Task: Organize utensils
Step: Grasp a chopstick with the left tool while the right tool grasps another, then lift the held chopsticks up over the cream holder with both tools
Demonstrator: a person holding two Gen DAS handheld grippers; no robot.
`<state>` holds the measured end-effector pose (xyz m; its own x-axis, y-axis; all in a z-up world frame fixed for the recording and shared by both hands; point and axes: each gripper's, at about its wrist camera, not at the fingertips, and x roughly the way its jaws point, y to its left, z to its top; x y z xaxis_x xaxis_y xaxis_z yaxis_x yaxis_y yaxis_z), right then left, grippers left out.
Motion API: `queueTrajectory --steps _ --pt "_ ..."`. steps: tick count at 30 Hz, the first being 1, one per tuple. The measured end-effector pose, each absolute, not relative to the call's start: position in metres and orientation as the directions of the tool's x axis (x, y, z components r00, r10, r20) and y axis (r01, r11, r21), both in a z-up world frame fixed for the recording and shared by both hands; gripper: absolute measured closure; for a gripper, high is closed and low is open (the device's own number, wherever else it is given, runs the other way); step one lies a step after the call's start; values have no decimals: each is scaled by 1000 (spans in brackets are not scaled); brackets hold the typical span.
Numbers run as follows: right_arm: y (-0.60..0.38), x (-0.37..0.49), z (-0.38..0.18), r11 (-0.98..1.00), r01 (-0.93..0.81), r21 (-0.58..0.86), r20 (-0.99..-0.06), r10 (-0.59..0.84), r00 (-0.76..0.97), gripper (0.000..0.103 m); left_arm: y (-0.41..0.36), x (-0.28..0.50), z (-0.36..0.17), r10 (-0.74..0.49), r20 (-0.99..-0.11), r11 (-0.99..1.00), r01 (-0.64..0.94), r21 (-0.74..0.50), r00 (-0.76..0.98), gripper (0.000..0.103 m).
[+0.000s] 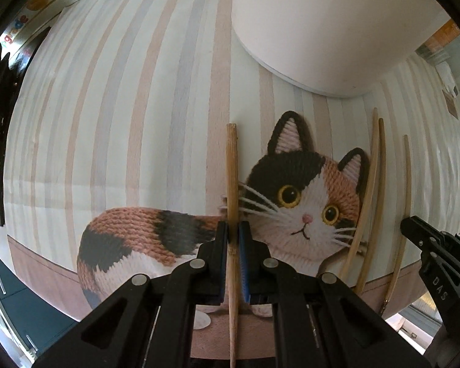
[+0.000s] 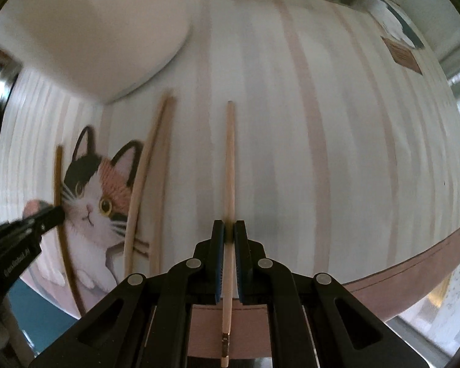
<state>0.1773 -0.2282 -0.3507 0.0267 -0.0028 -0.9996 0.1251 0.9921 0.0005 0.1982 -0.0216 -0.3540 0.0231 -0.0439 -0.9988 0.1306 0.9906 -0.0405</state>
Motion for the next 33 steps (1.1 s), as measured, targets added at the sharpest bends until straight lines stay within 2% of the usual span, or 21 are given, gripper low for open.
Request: queueTrajectory --steps 11,13,19,28,33 --pt "-180 154 -355 996 81 -45 -998 -42 -36 95 -22 206 -363 -44 -999 992 123 -40 27 95" --pt "-205 184 -355 996 85 -41 -999 -38 -39 95 -23 206 -363 -39 -999 991 129 -35 30 95" --pt "-208 194 -368 995 94 -43 -999 -41 -21 95 -30 205 -363 -9 -999 991 131 -3 48 98" --pt "-228 171 -329 982 190 3 -991 -22 130 96 6 208 -305 30 -973 995 83 50 227 98" --pt "-235 168 -291 978 209 4 -967 -49 249 96 21 205 -258 3 -944 998 52 22 330 98"
